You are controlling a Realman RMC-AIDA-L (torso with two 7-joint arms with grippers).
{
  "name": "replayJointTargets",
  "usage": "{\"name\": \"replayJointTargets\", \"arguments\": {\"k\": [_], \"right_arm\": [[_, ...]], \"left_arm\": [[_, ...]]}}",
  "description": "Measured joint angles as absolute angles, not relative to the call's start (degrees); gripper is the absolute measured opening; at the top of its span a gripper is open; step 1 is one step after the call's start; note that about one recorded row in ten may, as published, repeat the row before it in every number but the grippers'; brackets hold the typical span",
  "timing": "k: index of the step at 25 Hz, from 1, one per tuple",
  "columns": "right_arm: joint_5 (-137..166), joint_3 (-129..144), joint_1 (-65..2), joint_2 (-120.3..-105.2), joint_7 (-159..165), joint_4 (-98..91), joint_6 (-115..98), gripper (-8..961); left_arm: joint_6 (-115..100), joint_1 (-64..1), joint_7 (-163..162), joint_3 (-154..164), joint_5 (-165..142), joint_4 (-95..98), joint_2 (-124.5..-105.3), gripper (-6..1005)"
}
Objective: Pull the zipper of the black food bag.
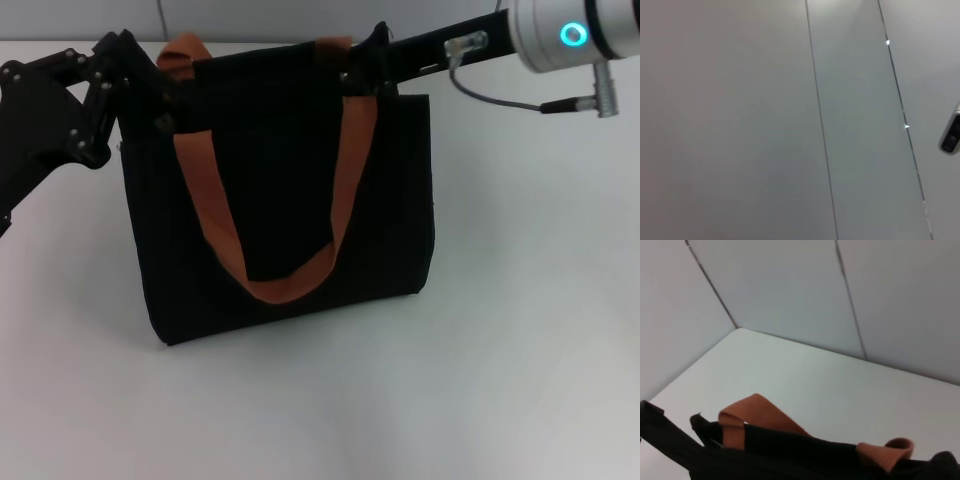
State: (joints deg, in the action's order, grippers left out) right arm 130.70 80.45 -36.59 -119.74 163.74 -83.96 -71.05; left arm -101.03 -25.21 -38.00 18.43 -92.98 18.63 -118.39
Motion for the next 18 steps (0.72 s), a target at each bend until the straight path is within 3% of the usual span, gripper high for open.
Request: {"name": "replayJointTargets", "arguments": {"k": [18], "right_arm": [[93.90,67.53,-30.00,-119.24,135.51,-71.57,-74.01,83]], "left_arm": [[-98.12,-24.76,-42.18,18.34,-93.07,18.39,-118.26,74]]}}
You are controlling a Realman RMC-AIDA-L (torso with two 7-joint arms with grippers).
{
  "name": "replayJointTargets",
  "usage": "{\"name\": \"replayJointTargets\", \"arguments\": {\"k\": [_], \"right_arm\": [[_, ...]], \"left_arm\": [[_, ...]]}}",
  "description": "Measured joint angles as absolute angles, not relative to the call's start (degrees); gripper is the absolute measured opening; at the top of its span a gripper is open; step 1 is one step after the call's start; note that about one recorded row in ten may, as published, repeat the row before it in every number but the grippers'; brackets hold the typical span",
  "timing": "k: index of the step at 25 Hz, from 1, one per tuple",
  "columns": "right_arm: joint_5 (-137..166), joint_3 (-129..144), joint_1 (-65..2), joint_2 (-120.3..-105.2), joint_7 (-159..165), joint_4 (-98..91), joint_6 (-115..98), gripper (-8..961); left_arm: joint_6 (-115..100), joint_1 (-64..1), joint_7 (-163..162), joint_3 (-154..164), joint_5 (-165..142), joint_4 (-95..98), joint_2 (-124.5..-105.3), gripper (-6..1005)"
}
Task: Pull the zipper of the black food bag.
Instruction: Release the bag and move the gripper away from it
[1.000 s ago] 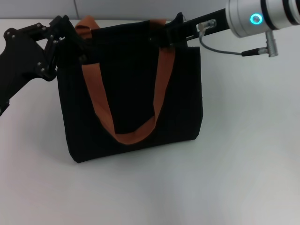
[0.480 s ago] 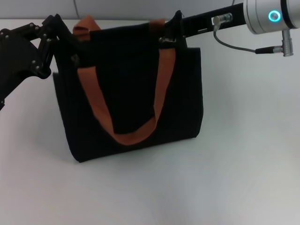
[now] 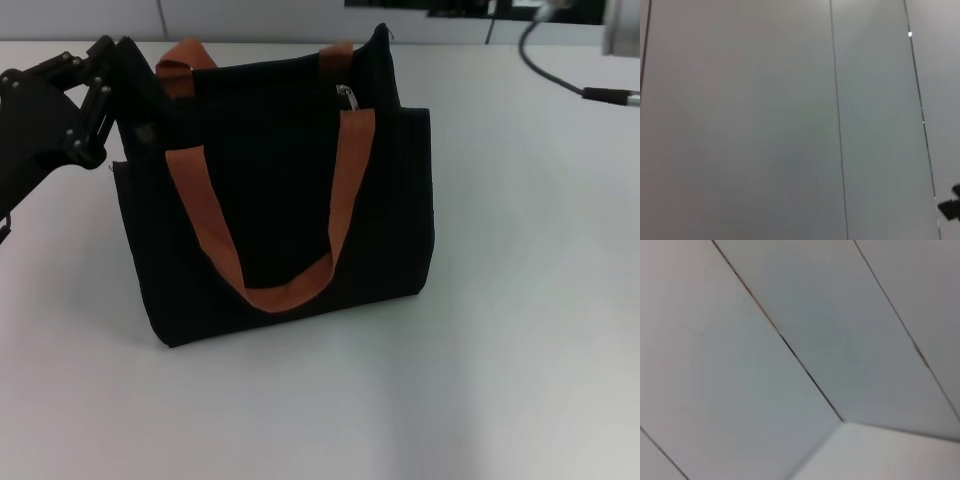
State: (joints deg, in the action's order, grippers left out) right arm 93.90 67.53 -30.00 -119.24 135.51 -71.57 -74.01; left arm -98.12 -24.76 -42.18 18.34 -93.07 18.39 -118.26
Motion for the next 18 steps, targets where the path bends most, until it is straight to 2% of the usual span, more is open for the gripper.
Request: {"name": "replayJointTargets", "arguments": {"k": [2,5,9,10,12,18], "right_arm": [[89.94,65.13,-30.10,-119.22,130.44,-67.48,-76.76,140],[86.73,62.32,-30.71,-119.15,124.54,-62.81,-80.74,225],[84.20,56.81,-32.04,-119.09,111.51,-53.98,-89.56,410],[84.01,55.27,-32.16,-119.10,105.47,-50.39,-92.75,456],[83.93,54.64,-32.00,-119.09,100.26,-47.89,-94.81,636],[84.18,54.50,-31.12,-119.09,92.41,-44.27,-95.63,638]], "left_arm": [[-97.22,-24.56,-44.13,18.51,-93.21,18.67,-118.17,74],[-96.41,-24.34,-46.64,18.60,-93.30,19.03,-118.05,142],[-95.22,-23.63,-52.01,20.30,-93.69,20.45,-117.05,240],[-94.94,-22.98,-55.87,22.78,-93.73,22.44,-116.08,271],[-94.95,-22.56,-58.52,24.38,-93.74,23.84,-115.45,332],[-97.68,-20.77,-76.61,34.88,-97.89,34.70,-110.33,523]]}}
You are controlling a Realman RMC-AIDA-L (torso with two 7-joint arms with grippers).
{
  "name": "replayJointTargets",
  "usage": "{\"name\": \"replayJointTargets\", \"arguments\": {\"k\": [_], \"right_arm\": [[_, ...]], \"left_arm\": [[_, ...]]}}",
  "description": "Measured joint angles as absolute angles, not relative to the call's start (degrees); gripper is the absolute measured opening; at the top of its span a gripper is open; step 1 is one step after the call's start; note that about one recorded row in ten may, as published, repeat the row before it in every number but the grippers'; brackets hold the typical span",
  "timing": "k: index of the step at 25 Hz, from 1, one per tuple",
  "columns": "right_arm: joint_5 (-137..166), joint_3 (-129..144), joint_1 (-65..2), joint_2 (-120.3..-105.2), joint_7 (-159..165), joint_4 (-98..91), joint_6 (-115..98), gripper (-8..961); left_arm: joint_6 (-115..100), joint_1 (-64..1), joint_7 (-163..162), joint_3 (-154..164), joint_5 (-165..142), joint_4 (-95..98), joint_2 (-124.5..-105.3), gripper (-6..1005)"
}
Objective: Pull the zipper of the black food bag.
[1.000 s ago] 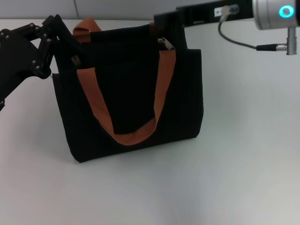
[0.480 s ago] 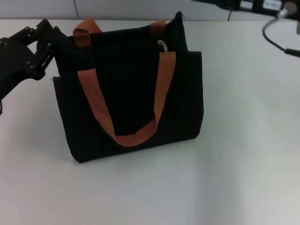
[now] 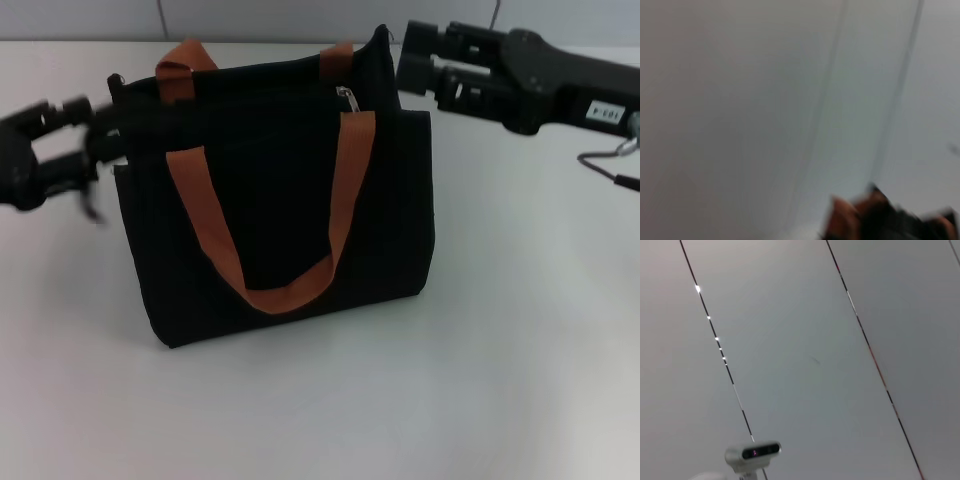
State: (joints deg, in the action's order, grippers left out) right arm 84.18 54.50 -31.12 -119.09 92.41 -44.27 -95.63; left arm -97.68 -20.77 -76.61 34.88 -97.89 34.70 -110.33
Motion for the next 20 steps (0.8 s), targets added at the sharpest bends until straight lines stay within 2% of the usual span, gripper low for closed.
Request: {"name": "replayJointTargets", "arguments": {"k": [2,5,8,10,15,20], "right_arm": [[84.66,54.55,-30.77,-119.00,89.47,-42.58,-95.52,639],[85.35,54.78,-30.65,-118.80,87.98,-42.06,-95.72,640],[86.73,55.07,-30.25,-118.71,85.01,-41.78,-96.76,641],[87.99,55.14,-29.45,-118.98,80.68,-41.08,-97.76,642],[88.29,55.27,-28.92,-119.03,73.88,-37.96,-98.32,644],[91.24,55.79,-28.93,-119.06,66.92,-34.29,-98.63,645]], "left_arm": [[-102.23,-21.25,-81.30,35.54,-101.40,37.15,-108.31,592],[-105.57,-21.77,-82.87,35.21,-101.86,37.60,-107.59,693],[-110.75,-22.31,-82.37,34.99,-100.59,37.23,-107.64,788],[-113.55,-22.69,-80.35,34.94,-99.85,36.78,-108.79,819],[-114.67,-22.80,-72.24,36.15,-100.01,35.99,-113.66,819],[-114.25,-22.81,-67.48,41.63,-100.44,32.56,-116.02,819]]}}
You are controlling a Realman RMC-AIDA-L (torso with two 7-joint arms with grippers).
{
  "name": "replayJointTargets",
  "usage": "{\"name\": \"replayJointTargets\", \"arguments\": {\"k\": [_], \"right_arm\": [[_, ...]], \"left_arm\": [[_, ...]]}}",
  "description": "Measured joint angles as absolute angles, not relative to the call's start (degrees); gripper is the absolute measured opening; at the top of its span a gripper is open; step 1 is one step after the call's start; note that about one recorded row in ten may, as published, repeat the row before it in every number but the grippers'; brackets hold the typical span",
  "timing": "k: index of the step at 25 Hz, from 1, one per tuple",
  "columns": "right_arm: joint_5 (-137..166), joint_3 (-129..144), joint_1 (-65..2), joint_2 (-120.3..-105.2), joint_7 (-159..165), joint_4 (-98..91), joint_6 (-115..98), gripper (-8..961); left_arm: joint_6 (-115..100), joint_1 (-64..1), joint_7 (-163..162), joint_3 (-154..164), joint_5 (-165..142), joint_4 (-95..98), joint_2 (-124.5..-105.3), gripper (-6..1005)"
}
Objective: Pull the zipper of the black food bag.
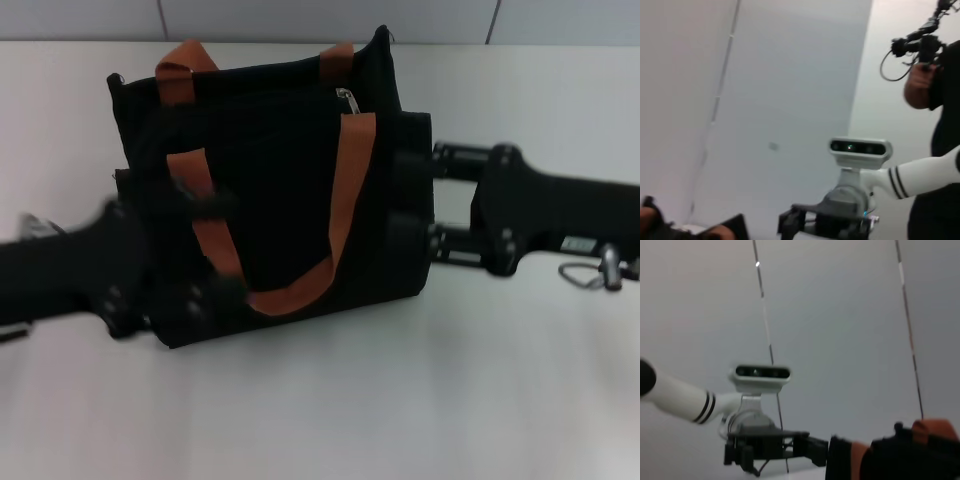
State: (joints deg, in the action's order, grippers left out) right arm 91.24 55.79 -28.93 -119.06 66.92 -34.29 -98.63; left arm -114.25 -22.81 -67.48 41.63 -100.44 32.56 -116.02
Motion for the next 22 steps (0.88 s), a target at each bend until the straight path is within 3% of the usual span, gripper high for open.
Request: {"name": "replayJointTargets", "arguments": {"k": [4,22], "right_arm": [[95.55,55.81,-29.34,-119.11,60.07,-28.94,-98.03,647],[97.20,61.07,-29.59,-119.59,48.58,-16.61,-94.82,653]], "left_arm": [[-113.56,-22.56,-62.87,42.51,-100.83,28.19,-116.91,819],[-104.54,-21.88,-58.67,43.13,-110.00,24.43,-117.14,820]]}}
